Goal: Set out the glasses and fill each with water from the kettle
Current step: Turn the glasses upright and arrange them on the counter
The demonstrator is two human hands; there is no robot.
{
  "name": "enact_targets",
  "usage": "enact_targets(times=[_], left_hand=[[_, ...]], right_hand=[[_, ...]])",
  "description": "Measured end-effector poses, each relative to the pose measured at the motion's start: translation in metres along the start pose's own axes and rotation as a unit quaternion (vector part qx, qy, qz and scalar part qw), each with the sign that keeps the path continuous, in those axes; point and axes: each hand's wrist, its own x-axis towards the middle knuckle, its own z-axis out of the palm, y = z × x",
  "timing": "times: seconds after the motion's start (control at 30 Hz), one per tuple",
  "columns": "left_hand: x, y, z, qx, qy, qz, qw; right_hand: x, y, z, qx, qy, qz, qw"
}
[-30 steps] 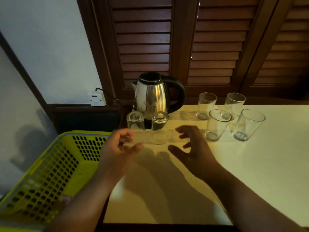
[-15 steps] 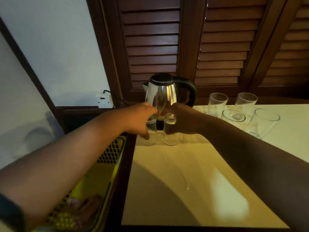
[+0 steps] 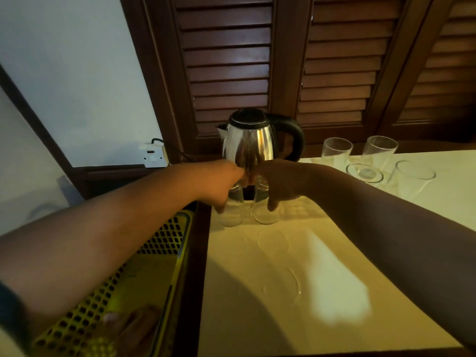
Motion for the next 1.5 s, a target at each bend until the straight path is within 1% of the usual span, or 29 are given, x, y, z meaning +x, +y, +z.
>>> enact_targets(times=[0.17,0.3,0.4,0.47,0.53,0.6,0.63,0.67,0.7,0.73,0.77,0.8,0.83,0.87,0.9,0.93,0.97,1.0,1.1,1.17,1.2,1.23,1.27,1.3,1.33,1.37,1.43,1.5], left_hand=[[-0.004,-0.008,0.000,-0.030,0.018,0.041,0.999],[-0.010,-0.015,-0.001,-0.057,0.026,0.039,0.997],[-0.019,-0.021,0.000,-0.108,0.035,0.010,0.993],[-0.029,-0.026,0.005,-0.154,0.055,-0.015,0.986],[-0.039,-0.031,0.016,-0.210,0.090,-0.042,0.973],[-0.050,-0.032,0.027,-0.291,0.123,-0.070,0.946],[-0.054,-0.033,0.035,-0.333,0.132,-0.081,0.930],[-0.059,-0.032,0.042,-0.379,0.138,-0.092,0.910],[-0.063,-0.032,0.051,-0.428,0.141,-0.104,0.886],[-0.069,-0.031,0.060,-0.481,0.144,-0.113,0.857],[-0.073,-0.029,0.069,-0.536,0.150,-0.119,0.822],[-0.077,-0.026,0.079,-0.592,0.162,-0.121,0.780],[-0.080,-0.023,0.088,-0.647,0.174,-0.120,0.733],[-0.083,-0.018,0.095,-0.696,0.185,-0.114,0.685],[-0.085,-0.012,0.101,-0.732,0.194,-0.105,0.644],[-0.088,-0.007,0.107,-0.758,0.201,-0.095,0.613],[-0.089,-0.003,0.112,-0.771,0.208,-0.088,0.595],[-0.090,0.002,0.115,-0.776,0.215,-0.084,0.588],[-0.090,0.014,0.119,-0.778,0.225,-0.083,0.581],[-0.089,0.023,0.118,-0.778,0.228,-0.084,0.580],[-0.089,0.027,0.117,-0.775,0.229,-0.086,0.582],[-0.089,0.030,0.117,-0.768,0.231,-0.090,0.590],[-0.089,0.032,0.117,-0.756,0.234,-0.093,0.604],[-0.089,0.034,0.118,-0.740,0.239,-0.097,0.621],[-0.089,0.037,0.117,-0.725,0.242,-0.099,0.637],[-0.090,0.039,0.116,-0.715,0.245,-0.099,0.648],[-0.089,0.043,0.116,-0.708,0.249,-0.097,0.654],[-0.088,0.049,0.115,-0.695,0.255,-0.102,0.665]], right_hand=[[-0.007,0.000,0.001,0.029,0.023,0.001,0.999],[-0.019,0.011,0.003,0.053,0.055,0.013,0.997],[-0.032,0.021,0.000,0.093,0.082,0.026,0.992],[-0.040,0.028,0.000,0.129,0.099,0.031,0.986],[-0.050,0.034,0.005,0.192,0.125,0.043,0.972],[-0.061,0.041,0.016,0.269,0.151,0.072,0.949],[-0.067,0.044,0.024,0.328,0.161,0.088,0.927],[-0.072,0.048,0.033,0.410,0.168,0.095,0.891],[-0.076,0.052,0.042,0.505,0.171,0.098,0.840],[-0.080,0.053,0.051,0.606,0.167,0.096,0.772],[-0.082,0.054,0.061,0.697,0.157,0.091,0.694],[-0.083,0.053,0.070,0.770,0.146,0.084,0.616],[-0.082,0.051,0.080,0.822,0.137,0.075,0.548],[-0.080,0.048,0.088,0.855,0.129,0.064,0.499],[-0.079,0.046,0.095,0.874,0.123,0.046,0.468],[-0.079,0.040,0.099,0.884,0.113,0.025,0.453],[-0.080,0.035,0.101,0.889,0.100,0.001,0.448],[-0.082,0.029,0.102,0.891,0.084,-0.024,0.445],[-0.086,0.014,0.105,0.903,0.040,-0.078,0.421],[-0.087,0.005,0.108,0.916,0.033,-0.068,0.395],[-0.087,0.002,0.109,0.919,0.037,-0.049,0.389],[-0.087,0.001,0.111,0.919,0.043,-0.031,0.391],[-0.087,0.000,0.111,0.913,0.046,-0.016,0.404],[-0.088,0.002,0.112,0.904,0.047,-0.009,0.426],[-0.089,0.004,0.112,0.894,0.043,-0.011,0.447],[-0.091,0.008,0.113,0.887,0.037,-0.022,0.460],[-0.094,0.014,0.112,0.876,0.030,-0.055,0.478],[-0.098,0.019,0.111,0.858,0.054,-0.077,0.505]])
